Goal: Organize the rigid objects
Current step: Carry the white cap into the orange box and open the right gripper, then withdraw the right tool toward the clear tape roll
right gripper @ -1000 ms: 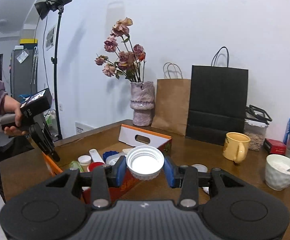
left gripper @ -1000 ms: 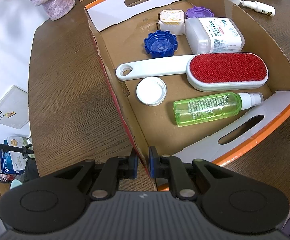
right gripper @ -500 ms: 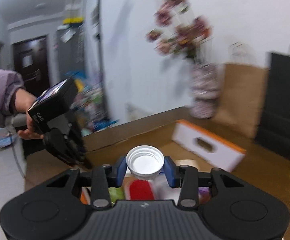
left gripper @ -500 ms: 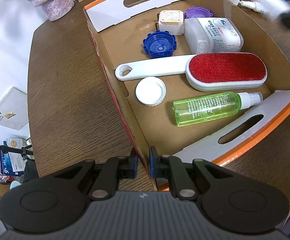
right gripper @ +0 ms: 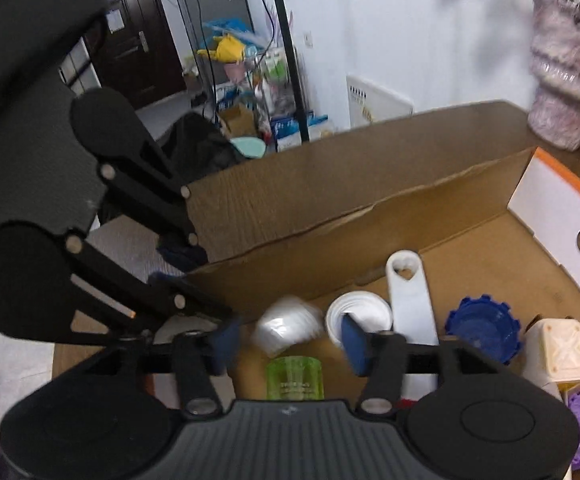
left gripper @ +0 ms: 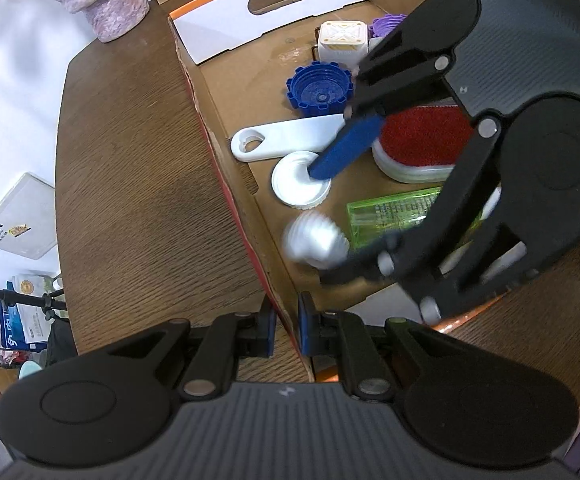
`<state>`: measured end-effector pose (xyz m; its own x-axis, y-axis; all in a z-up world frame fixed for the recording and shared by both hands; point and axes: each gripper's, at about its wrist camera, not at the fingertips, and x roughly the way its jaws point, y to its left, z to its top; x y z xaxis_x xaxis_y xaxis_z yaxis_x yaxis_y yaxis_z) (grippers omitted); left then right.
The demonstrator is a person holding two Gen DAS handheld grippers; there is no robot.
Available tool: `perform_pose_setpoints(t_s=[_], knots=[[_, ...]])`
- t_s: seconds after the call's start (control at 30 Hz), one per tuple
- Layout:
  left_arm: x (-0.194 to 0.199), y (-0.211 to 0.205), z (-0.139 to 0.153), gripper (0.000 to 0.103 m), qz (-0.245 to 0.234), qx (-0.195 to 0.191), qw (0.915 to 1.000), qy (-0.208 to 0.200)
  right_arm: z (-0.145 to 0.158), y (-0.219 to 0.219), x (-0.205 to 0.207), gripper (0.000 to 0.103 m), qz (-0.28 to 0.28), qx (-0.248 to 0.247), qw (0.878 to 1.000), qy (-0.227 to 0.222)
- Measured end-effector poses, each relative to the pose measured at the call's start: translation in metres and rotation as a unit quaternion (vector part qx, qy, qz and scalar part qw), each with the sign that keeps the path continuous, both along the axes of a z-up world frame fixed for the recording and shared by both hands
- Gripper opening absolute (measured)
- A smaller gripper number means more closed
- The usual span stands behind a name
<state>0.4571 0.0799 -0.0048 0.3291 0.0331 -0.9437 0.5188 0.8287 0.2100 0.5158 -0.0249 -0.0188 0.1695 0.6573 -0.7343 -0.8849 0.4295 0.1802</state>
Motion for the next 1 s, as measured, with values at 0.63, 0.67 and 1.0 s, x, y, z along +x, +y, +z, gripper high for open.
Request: perform_pose_setpoints(t_s=[0.63, 0.67, 1.0], knots=[[-0.002, 0.001, 0.000, 0.012, -0.001, -0.003, 1.0000, -0.005, 0.048, -0.133, -0.092, 0.084, -0.130, 0.054, 0.974, -0.177], [-0.002, 0.000, 0.000, 0.012, -0.003, -0.001, 1.0000, -0.006, 0.050, -0.150, -0.101, 0.084, -0.150, 0.063, 0.969, -0.184], [-0.003, 0.002, 0.001, 0.011, 0.005, -0.009, 0.9999, -0.011, 0.013, -0.275, -0.201, 0.089, -0.420, 0.110, 0.867, -0.243]])
